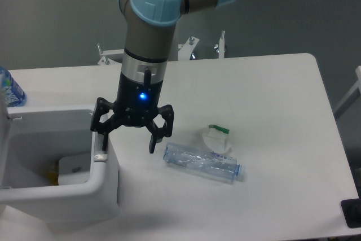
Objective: Open the trash can
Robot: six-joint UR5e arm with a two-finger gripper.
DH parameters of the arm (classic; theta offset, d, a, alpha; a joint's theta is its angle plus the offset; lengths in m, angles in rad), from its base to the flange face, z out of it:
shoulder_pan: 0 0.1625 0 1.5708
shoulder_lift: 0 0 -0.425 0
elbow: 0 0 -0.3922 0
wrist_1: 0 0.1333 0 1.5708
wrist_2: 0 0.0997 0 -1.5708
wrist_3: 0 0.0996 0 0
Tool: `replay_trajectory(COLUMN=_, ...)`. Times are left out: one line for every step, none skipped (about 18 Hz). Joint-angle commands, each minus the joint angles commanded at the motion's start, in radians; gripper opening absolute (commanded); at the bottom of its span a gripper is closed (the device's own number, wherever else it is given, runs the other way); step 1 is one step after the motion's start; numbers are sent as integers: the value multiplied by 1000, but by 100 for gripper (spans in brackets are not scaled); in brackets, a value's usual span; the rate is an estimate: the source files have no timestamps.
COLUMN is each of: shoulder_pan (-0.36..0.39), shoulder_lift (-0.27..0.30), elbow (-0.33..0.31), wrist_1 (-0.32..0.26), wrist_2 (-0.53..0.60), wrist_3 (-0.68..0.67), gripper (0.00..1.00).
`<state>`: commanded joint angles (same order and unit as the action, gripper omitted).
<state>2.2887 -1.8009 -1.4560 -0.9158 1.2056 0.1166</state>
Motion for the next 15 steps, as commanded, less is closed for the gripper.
replay_trajectory(shoulder_pan=11, shoulder_lift=1, elbow=23, wrist_1=-3, wrist_2=23, wrist_3=0, gripper=100)
replay_trajectory(shoulder_pan=31, shoulder_lift=8, elbow=32, wrist_1=0, wrist_2=58, wrist_3=3, gripper=100)
replay_trajectory(shoulder_pan=52, shoulder_lift=12, elbow=40, wrist_1=2, wrist_2=101, wrist_3=17, gripper=100)
replay_trajectory(shoulder_pan=63, shoulder_lift=20, elbow=48, wrist_1=-6, wrist_2=147, wrist_3=43, gripper=100)
replay_trajectory(shoulder_pan=75, shoulder_lift=31, elbow=51, wrist_1=-14, wrist_2=193, wrist_3=60, gripper=100)
replay_trajectory(shoulder_pan=83, shoulder_lift=32, elbow=49, wrist_1=-17, wrist_2=247, wrist_3=69, gripper=100)
replay_trajectory(shoulder_pan=92, shoulder_lift=34, elbow=45, wrist_1=-28, wrist_2=294, wrist_3=84, gripper=100)
replay_trajectory(shoulder_pan=101, shoulder_lift=35, elbow=42, wrist_1=-53, wrist_2=331, wrist_3=116, gripper=100)
replay_trajectory(shoulder_pan=109, shoulder_lift=43, elbow=42, wrist_1=-98, wrist_2=354, wrist_3=171, gripper=100)
replay_trajectory(shoulder_pan=127, shoulder_lift=57, elbow=42, wrist_1=-147, wrist_2=368, wrist_3=243, gripper=100)
replay_trajectory(shoulder_pan=149, shoulder_lift=66, elbow=40, wrist_1=-191, wrist_2=376, wrist_3=333, gripper=100)
replay_trajectory(shoulder_pan=166, shoulder_lift=77, elbow=39, wrist_1=-222, wrist_2=377, wrist_3=415, gripper=100)
replay_trajectory(shoulder_pan=185, shoulder_lift=87, elbow=34, wrist_1=-242, wrist_2=377, wrist_3=475, gripper=100)
replay_trajectory(shoulder_pan=198, shoulder_lift=92, elbow=25, wrist_1=-251, wrist_2=377, wrist_3=510, gripper=100)
replay_trajectory(shoulder_pan=210, shoulder_lift=98, elbow=16, wrist_1=-252, wrist_2=377, wrist_3=524, gripper=100)
